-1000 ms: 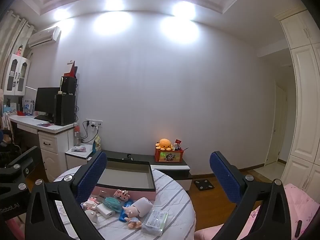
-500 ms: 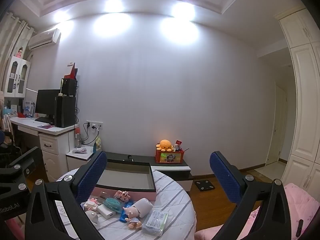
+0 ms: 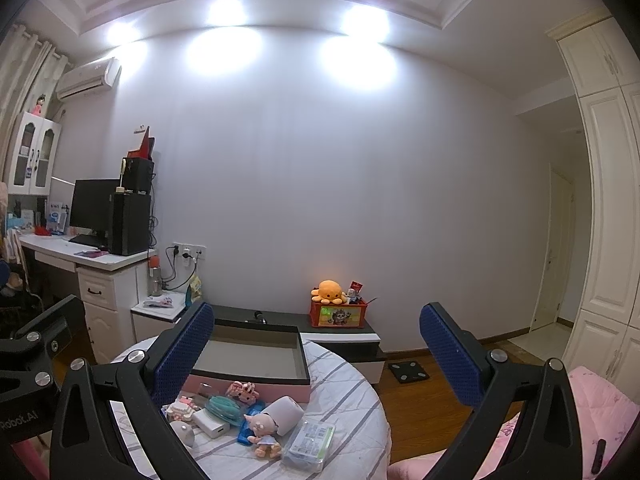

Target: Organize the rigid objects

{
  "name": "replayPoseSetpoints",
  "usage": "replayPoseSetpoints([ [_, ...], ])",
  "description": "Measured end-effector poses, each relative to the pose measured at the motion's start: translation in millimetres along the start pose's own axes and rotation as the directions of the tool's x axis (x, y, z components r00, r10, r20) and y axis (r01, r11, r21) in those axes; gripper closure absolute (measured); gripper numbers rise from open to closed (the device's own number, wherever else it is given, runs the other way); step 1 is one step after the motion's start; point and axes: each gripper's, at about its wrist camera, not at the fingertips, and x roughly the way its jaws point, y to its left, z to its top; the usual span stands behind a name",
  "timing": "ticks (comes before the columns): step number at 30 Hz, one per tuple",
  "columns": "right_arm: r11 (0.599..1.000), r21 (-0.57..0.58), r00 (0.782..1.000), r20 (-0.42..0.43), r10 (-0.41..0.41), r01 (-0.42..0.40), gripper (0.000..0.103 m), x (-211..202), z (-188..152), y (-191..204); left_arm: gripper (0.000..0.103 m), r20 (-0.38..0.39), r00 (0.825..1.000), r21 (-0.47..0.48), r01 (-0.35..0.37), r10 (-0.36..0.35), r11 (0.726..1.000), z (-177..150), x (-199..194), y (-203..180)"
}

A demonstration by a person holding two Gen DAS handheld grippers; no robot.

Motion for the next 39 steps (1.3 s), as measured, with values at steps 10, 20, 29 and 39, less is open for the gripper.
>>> replayPoseSetpoints([
  [10,1.000,0.004,1.000,-0.001,0.008,-0.008,0.000,1.3,-2.9,-0.4,0.000,0.000,1.000,0.000,0.000,0.000,1.000,1.9,-1.7,1.2],
  [20,1.000,0.001,1.000,-0.002,0.008,-0.008,0.000,3.3,-4.6,-1.7,0.000,-0.006,1.000,0.002,-0.007,0.007,1.000,-1.7,-1.1,3.4],
  [29,1.000,0.000,1.000,0.001,0.007,-0.007,0.000,3.5,-6.2,-1.6,0.000,-0.008,1.000,0.005,-0.009,0.009,1.000,-1.4,-1.2,3.9],
  [39,1.000,0.000,1.000,0.002,0.006,-0.006,0.000,3.6,-6.4,-2.1,0.000,-0.010,1.000,0.006,-0.010,0.010,1.000,-0.4,-1.2,3.7],
])
